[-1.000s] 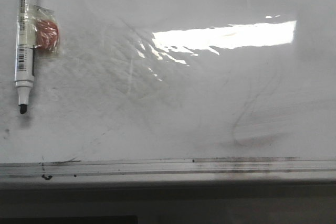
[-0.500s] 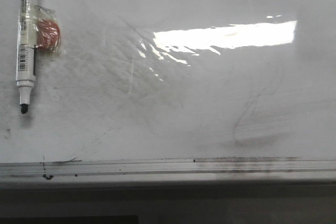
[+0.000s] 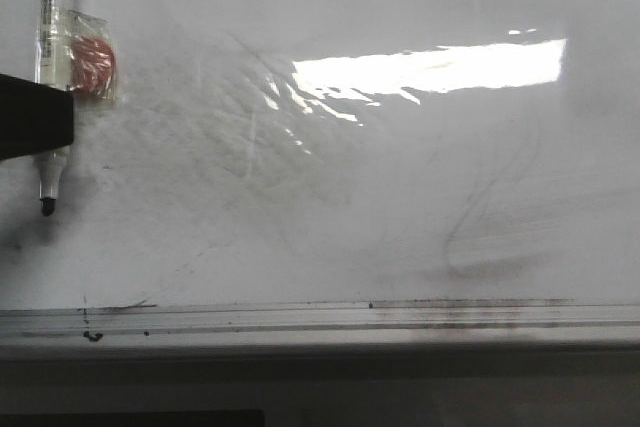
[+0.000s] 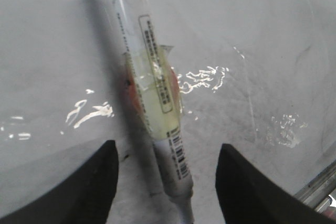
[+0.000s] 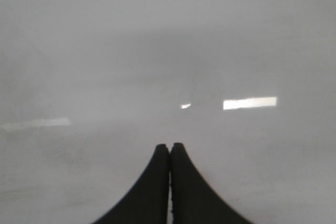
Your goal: Write number 9 on whiteboard
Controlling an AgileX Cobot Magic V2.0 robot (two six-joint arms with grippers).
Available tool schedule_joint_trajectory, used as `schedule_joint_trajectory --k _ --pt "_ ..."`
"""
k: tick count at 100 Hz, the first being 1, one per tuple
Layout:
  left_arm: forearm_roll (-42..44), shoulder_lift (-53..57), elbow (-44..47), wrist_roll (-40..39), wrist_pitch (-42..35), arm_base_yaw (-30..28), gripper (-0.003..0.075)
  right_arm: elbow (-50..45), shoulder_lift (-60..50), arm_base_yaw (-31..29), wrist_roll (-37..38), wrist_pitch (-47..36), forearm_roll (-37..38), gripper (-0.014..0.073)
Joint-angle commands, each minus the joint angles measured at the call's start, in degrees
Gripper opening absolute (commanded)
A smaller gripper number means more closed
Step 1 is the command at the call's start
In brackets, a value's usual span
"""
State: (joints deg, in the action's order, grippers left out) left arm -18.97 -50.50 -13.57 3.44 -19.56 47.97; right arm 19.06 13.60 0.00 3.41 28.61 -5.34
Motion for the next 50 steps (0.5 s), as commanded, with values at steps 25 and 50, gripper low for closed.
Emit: schedule_joint_trajectory --k 25,50 --pt "-1.3 -5.8 -1.9 0.0 -6.6 0.4 0.0272 1.9 1.2 1.1 -0.4 -4.0 0.0 -0.0063" --pt "-2.1 -8.5 -1.9 0.0 -6.5 0.4 -0.0020 1.9 1.2 7.8 -0.6 -2.5 0.7 -0.0063"
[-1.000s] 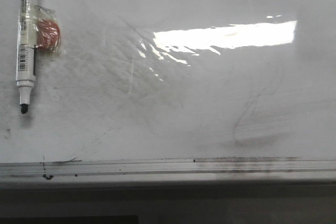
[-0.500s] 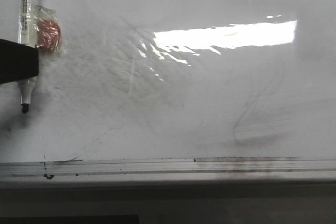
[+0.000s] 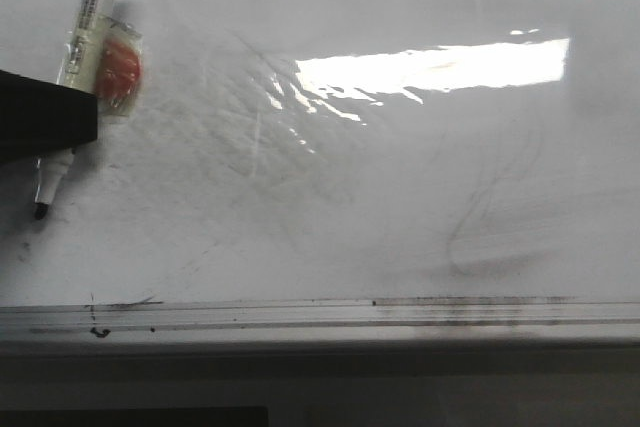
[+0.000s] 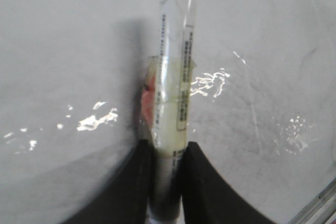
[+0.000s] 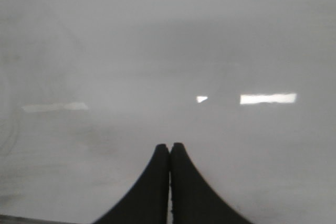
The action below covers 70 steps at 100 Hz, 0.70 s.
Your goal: Write number 9 on whiteboard
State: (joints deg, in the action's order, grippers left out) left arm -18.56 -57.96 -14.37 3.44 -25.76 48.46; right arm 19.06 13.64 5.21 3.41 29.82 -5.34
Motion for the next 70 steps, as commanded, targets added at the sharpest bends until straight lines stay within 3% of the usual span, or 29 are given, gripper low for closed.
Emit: schedule_joint_trajectory --k 1,11,22,36,43,62,70 --pt "-2.6 -1.0 -1.1 0.0 -0.3 -0.1 -0.0020 2.0 1.1 3.0 -0.6 -3.7 0.9 -0.0063" --pt "-1.3 -0.9 -1.1 0.0 -0.3 -0.1 -0.0020 3.2 3.1 8.5 -2.0 -2.6 1.1 -0.0063" --pt "2.8 -0.4 -2.2 0.0 1.1 0.0 -0.0020 6.6 7.8 14.5 -8.9 0.3 -2.3 -0.0063" --pt "17.9 0.2 -5.0 0.0 5.2 0.1 -0.0020 11.8 14.9 22.6 -19.5 0.1 -10.4 -0.0046" --pt "25.6 0.3 -6.0 0.0 5.1 0.1 -0.0020 14.5 18.4 26.6 -21.4 -0.3 -11.7 0.0026" --pt "43.2 0.4 -6.7 0.0 1.2 0.1 -0.0020 20.6 26.1 34.7 -21.4 -2.7 -11.7 0.0371" --pt "47.2 0.4 -6.7 0.0 -1.5 0.1 -0.0020 22.2 29.0 37.3 -21.5 -3.0 -11.7 0.0400"
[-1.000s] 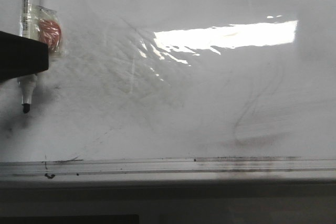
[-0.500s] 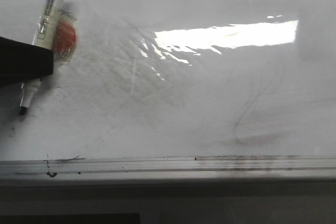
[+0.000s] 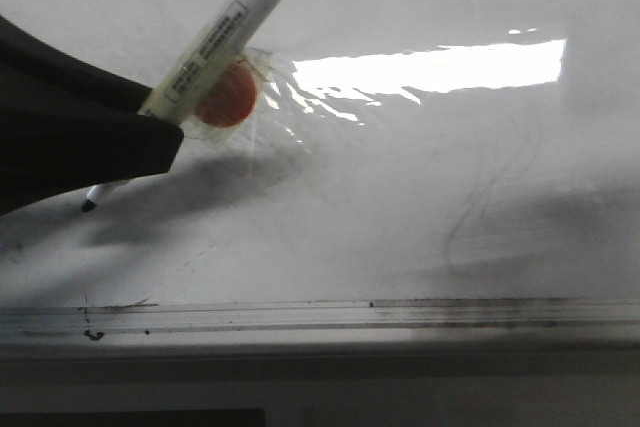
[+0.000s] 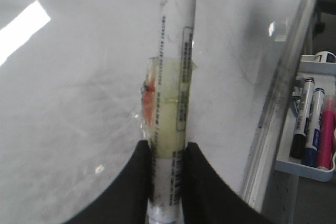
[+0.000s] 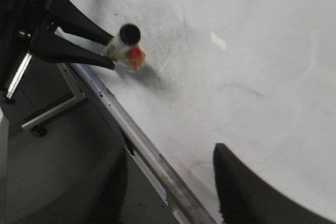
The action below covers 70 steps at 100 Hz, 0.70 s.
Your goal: Write number 9 on whiteboard
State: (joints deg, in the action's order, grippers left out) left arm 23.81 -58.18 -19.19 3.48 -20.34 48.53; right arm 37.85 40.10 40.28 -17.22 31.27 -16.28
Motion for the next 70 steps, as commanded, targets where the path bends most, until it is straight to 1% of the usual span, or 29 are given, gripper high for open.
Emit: schedule_joint_trajectory --k 1,12,27,38,51,59,66,70 --pt "5.0 0.6 -1.9 0.0 -7.1 0.0 -0.0020 3.6 3.0 2.5 -0.9 -4.4 -0.8 0.0400" --pt "6.9 0.6 -1.9 0.0 -9.0 0.0 -0.0020 4.1 7.2 6.4 -0.9 -6.3 -0.8 0.0396" --pt "8.6 0.6 -1.9 0.0 -9.0 0.0 -0.0020 4.4 11.8 10.5 -0.9 -12.6 -0.8 0.0396" --pt "11.2 0.6 -1.9 0.0 -9.0 0.0 -0.0020 6.2 14.9 11.6 -0.8 -14.3 -0.9 0.0396" --pt "11.3 0.6 -1.9 0.0 -9.1 0.0 -0.0020 8.5 18.3 11.6 -0.8 -14.3 -2.6 0.0389" --pt "11.3 0.6 -1.9 0.0 -9.1 0.0 -0.0020 9.5 20.1 11.6 -0.8 -14.1 -2.9 0.0342" --pt "11.3 0.6 -1.9 0.0 -9.1 0.0 -0.0020 9.8 20.9 11.6 -0.8 -14.1 -3.0 0.0274" --pt "11.3 0.6 -1.9 0.0 -9.1 0.0 -0.0020 9.8 21.1 11.6 -0.8 -13.9 -3.2 0.0220"
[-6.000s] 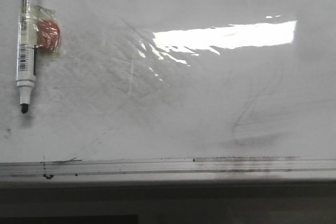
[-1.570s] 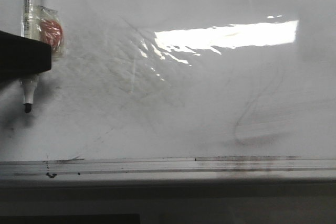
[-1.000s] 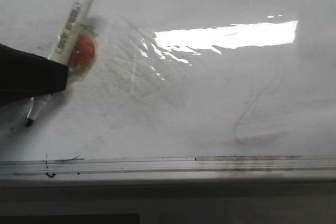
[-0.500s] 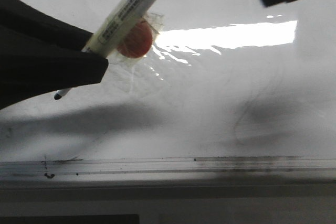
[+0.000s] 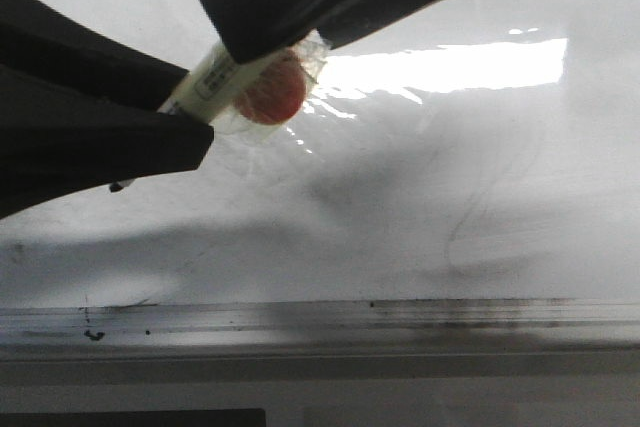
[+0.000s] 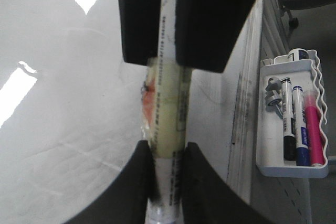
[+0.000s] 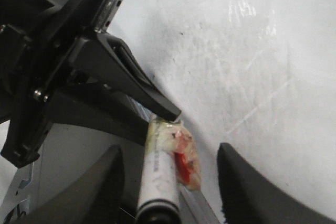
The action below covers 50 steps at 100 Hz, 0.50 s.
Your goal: Write number 9 on whiteboard
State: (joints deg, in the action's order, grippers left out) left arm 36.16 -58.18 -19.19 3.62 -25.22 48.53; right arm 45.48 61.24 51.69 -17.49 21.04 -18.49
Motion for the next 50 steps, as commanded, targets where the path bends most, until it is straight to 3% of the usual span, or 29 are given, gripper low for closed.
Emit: schedule_joint_trajectory --k 1,20,27,41,50 --pt "-1.0 0.6 -1.9 -0.2 -4.2 0.0 -0.0020 2.2 -0.1 0.2 -0.5 -3.4 -0.9 0.0199" --pt "-1.7 0.6 -1.9 -0.2 -4.2 0.0 -0.0017 2.2 0.1 0.2 -0.5 -2.7 -0.9 -0.0071" --pt "-1.7 0.6 -1.9 -0.2 -4.2 0.0 0.0018 2.2 0.1 0.2 -0.5 -2.7 -0.9 -0.0069" --pt "-1.8 0.6 -1.9 -0.3 -4.1 0.0 0.0177 2.2 0.1 0.2 -0.5 -2.3 -0.9 -0.0069" --pt "-3.8 1.9 -1.9 -0.6 -2.7 0.0 0.0210 2.2 -0.2 0.2 -0.5 -2.4 -0.9 -0.0069"
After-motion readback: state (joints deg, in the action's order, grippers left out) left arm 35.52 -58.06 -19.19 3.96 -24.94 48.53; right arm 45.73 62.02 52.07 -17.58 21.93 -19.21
